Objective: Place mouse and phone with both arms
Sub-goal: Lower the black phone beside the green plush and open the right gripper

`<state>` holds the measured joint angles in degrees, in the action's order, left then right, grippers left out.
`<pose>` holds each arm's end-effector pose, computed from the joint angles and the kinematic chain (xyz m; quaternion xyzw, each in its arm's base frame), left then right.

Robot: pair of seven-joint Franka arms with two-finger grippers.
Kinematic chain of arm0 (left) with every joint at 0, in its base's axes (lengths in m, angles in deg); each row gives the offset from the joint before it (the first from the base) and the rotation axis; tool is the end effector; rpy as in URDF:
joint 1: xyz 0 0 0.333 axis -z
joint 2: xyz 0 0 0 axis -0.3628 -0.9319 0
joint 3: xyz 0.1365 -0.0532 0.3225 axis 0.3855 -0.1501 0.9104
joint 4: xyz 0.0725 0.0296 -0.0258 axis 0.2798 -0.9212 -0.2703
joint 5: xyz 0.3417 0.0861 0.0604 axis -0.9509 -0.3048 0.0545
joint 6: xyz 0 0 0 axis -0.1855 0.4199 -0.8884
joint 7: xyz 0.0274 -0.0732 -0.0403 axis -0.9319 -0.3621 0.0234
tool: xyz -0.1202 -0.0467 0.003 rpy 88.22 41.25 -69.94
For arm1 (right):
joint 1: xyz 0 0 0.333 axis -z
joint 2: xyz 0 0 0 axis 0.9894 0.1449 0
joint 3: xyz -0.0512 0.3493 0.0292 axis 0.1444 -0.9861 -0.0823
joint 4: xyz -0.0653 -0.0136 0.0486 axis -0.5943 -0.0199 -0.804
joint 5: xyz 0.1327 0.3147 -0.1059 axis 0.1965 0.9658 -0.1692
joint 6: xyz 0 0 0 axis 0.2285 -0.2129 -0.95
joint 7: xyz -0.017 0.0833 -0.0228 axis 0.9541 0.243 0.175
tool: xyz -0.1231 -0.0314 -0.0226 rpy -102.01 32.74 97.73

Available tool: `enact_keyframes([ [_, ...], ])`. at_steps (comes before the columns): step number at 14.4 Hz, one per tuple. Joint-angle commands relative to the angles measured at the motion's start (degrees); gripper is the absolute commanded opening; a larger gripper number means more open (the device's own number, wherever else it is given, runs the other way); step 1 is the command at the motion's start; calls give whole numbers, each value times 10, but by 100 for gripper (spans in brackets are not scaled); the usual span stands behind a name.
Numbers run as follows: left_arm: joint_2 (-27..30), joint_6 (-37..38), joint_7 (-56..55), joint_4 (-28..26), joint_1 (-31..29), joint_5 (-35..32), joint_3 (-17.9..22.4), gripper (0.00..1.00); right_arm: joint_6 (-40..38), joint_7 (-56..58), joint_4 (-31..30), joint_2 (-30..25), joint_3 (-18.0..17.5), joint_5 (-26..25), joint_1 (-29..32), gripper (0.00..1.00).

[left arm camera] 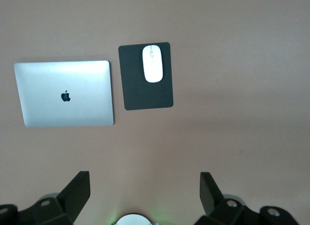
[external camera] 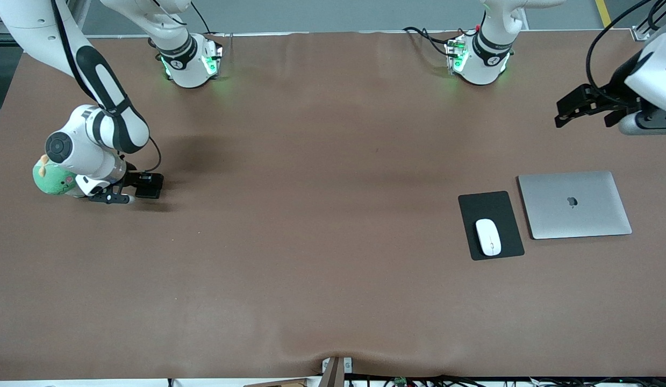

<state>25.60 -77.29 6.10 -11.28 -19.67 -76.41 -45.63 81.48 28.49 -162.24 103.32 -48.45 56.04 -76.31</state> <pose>0.4902 -0.0611 0.6714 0.9994 0.0102 -0.0299 0.0140 0.4682 -0.0902 0.2221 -0.9971 0.0416 0.0612 0.0185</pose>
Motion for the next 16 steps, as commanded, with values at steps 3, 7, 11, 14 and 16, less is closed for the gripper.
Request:
enact_keyframes([
  [3, 27, 19, 1, -9, -4, 15, 1, 100, -28, 6, 68, -5, -10, -6, 7, 100],
  [7, 16, 9, 1, 2, -1, 11, 0, 100, -28, 4, 151, 9, -13, -5, -24, 100],
  [11, 16, 9, 1, 2, 1, 9, 0, 100, -104, 5, 268, 23, -14, -1, -38, 100],
  [14, 9, 6, 1, 2, 2, 9, 0, 100, -228, 5, 402, 56, -14, 1, -39, 100],
  [16, 8, 5, 1, 2, 1, 10, 0, 100, -291, 5, 481, 67, -14, 1, -40, 100],
])
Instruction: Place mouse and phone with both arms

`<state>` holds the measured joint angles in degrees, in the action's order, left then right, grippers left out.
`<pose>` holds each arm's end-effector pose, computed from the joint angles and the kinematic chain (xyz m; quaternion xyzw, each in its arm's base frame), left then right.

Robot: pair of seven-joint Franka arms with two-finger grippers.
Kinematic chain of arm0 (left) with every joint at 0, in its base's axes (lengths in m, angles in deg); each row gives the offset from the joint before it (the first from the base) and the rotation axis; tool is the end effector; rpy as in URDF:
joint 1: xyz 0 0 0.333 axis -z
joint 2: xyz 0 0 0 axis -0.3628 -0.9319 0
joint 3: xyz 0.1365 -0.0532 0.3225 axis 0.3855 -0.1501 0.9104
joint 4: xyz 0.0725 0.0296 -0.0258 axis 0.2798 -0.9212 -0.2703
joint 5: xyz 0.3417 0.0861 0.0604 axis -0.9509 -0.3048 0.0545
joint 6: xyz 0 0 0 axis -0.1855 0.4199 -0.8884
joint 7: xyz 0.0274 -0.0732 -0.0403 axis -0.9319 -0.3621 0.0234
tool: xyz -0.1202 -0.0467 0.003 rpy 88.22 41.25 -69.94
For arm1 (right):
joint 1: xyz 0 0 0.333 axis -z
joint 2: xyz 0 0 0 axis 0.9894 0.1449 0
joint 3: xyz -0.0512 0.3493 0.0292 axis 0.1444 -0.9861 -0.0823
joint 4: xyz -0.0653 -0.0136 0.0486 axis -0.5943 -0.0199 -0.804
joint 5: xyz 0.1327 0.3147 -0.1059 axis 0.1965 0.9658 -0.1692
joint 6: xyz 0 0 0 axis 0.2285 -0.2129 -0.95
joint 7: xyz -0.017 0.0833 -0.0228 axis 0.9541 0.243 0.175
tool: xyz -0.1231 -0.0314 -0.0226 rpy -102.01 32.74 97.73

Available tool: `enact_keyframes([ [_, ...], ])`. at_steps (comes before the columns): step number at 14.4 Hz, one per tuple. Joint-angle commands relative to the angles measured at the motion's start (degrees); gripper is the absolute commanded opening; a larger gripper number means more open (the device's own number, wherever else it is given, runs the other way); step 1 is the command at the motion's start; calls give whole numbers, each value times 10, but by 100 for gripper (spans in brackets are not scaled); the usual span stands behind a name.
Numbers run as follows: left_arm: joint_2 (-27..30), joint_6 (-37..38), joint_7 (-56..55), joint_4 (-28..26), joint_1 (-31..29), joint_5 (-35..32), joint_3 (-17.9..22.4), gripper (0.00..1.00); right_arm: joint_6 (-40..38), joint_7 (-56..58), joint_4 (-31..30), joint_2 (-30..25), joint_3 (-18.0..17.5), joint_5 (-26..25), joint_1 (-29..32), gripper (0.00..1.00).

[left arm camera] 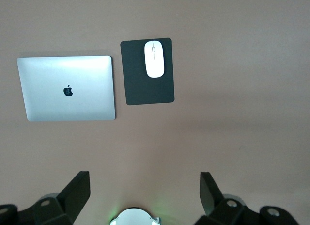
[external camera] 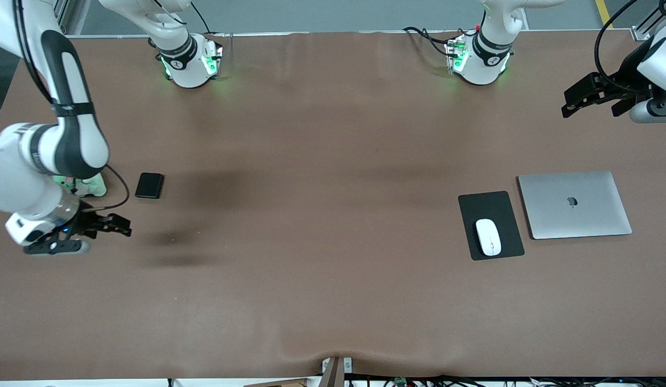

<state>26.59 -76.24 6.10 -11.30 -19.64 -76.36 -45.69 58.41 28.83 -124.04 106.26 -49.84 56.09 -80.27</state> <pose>0.4817 -0.0616 0.6782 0.9994 0.0091 -0.0306 0.0135 0.6421 -0.0503 0.4078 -0.9985 -0.0248 -0.0454 0.0205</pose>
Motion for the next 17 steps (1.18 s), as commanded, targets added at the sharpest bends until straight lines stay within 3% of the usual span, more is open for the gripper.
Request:
enact_keyframes([
  [1, -5, -6, 1, 2, 1, 9, 1, 100, -85, 2, 130, 38, 0, -1, 0, 100],
  [4, -7, -6, 1, 2, 2, 9, 1, 100, -194, 1, 224, 37, 1, -10, -1, 100],
  [6, -10, -6, 1, 2, 3, 8, 1, 100, -212, 2, 262, 25, 5, -5, 4, 100],
  [17, -9, -6, 2, 3, 2, 8, -5, 100, -441, -3, 243, -128, 20, -25, -6, 100],
])
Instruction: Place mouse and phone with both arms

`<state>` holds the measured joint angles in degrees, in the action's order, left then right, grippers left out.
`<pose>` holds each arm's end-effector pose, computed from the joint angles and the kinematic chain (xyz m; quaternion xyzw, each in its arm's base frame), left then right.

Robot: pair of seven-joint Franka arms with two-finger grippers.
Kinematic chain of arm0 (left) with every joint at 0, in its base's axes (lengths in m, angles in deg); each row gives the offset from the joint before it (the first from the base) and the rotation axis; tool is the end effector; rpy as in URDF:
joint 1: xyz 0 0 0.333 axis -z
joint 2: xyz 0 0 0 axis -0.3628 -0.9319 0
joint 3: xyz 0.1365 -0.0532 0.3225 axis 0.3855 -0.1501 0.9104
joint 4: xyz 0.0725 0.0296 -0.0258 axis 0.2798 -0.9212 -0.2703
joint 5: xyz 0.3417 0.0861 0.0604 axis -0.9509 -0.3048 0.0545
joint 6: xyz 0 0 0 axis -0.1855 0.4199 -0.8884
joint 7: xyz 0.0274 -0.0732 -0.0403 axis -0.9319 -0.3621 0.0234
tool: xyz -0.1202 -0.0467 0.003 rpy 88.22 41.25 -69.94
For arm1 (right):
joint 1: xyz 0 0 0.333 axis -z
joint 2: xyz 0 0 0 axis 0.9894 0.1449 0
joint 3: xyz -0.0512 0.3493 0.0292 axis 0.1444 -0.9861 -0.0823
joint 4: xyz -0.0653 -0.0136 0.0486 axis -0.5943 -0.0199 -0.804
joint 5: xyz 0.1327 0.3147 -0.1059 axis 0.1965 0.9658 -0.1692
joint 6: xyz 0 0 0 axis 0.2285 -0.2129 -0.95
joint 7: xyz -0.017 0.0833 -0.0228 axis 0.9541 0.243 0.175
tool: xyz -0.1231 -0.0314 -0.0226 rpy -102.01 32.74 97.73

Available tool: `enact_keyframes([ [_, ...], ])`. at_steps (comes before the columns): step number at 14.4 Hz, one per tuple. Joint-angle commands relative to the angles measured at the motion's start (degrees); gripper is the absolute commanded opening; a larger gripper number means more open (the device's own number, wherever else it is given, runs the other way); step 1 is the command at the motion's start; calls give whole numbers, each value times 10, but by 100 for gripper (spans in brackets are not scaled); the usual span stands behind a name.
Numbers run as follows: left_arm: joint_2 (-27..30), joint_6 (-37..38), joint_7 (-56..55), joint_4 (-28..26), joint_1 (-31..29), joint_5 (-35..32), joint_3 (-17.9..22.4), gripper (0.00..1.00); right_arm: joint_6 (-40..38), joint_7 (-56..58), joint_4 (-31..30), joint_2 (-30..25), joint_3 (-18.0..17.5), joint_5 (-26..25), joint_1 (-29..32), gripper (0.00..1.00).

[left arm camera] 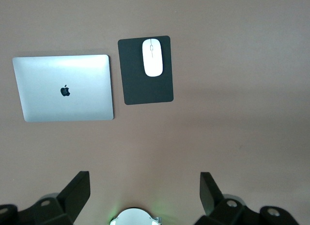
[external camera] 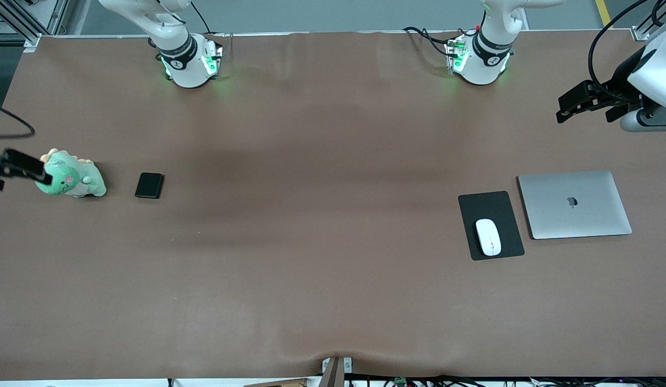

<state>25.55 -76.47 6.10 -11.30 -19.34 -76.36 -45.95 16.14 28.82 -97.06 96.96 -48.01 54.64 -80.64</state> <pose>0.4878 -0.0666 0.6697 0.9992 0.0044 -0.0378 0.0132 0.5733 -0.0514 0.6499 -0.9989 -0.0390 0.0066 0.0245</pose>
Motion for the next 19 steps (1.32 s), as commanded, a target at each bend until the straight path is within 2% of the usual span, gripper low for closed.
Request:
enact_keyframes([
  [1, 1, -3, 3, 3, -1, 8, -2, 100, -26, -3, -40, -52, 1, -10, -2, 100],
  [8, -9, -3, 1, 1, 2, 7, -3, 100, -21, -4, -171, -162, 13, -22, -1, 100],
  [16, -14, -1, 0, 0, 2, -9, -23, 100, -27, -48, -172, -164, 9, -27, -6, 100],
  [19, -14, -1, 0, 1, 0, -9, -23, 100, -28, -49, -171, -164, -1, -61, -24, 100],
])
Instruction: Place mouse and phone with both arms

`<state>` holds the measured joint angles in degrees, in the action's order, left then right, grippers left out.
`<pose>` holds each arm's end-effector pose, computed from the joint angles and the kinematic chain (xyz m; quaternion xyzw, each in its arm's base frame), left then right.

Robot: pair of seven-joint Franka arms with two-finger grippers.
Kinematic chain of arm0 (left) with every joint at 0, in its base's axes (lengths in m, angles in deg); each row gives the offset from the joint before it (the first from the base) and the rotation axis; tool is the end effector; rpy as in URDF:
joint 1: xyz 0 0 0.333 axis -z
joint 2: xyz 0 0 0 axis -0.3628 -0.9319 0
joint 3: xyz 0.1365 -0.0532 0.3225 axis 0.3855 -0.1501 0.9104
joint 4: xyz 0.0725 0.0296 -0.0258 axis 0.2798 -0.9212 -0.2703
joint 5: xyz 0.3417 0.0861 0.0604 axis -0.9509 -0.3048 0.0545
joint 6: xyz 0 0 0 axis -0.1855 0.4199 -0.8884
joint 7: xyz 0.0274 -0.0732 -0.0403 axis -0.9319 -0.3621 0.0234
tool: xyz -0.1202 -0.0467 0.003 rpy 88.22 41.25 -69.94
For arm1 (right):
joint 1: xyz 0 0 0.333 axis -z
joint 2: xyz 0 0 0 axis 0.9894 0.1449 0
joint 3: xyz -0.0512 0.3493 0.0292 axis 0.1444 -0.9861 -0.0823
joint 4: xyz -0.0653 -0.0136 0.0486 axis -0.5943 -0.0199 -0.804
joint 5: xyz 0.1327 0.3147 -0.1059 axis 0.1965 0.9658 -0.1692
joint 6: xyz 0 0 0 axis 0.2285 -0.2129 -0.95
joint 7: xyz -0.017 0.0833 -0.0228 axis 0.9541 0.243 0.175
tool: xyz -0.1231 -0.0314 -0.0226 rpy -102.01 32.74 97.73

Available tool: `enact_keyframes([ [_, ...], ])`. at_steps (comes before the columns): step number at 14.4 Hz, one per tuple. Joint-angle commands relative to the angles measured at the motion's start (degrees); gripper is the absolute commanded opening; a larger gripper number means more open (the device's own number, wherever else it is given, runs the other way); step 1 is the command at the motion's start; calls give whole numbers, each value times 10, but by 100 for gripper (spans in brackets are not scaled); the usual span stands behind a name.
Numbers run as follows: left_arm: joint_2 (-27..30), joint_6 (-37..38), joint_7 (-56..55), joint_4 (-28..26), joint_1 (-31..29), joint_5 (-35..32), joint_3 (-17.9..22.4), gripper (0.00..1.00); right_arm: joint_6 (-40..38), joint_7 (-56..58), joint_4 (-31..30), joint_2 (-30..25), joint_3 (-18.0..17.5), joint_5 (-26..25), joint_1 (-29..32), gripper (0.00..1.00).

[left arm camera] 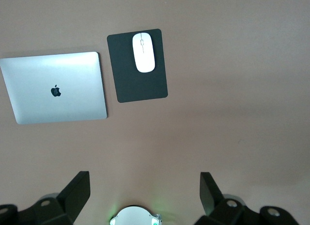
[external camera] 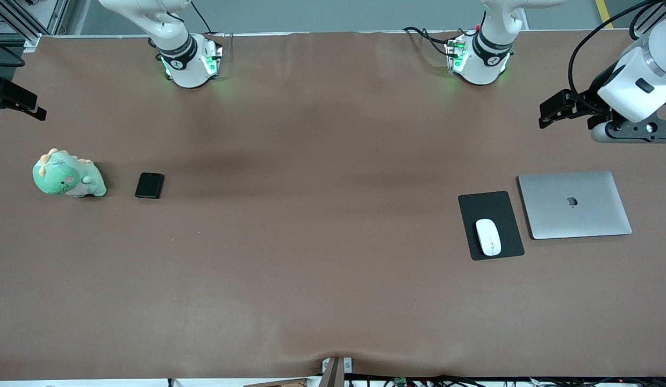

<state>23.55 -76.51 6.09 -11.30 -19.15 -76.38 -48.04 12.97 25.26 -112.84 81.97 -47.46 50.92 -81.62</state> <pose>0.4963 -0.0866 0.6524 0.9983 -0.0151 -0.0551 0.0116 0.4744 -0.0548 0.6671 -0.9989 -0.0074 0.0446 0.0096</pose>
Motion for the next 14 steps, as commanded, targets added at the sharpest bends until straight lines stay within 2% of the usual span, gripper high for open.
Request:
enact_keyframes([
  [1, 6, -1, -1, 1, -3, -8, -2, 100, 4, -15, -13, -14, -7, -24, -15, 100],
  [8, 9, -1, -14, 2, -4, -14, -2, 100, 0, -13, -13, -14, -3, -23, -8, 100],
  [12, 19, -6, -14, 3, -3, -63, -4, 100, 0, -12, -14, -13, -3, -21, -8, 100],
  [14, 29, -32, -9, -1, -4, -65, -3, 100, -1, -11, -14, -13, -3, -21, -8, 100],
])
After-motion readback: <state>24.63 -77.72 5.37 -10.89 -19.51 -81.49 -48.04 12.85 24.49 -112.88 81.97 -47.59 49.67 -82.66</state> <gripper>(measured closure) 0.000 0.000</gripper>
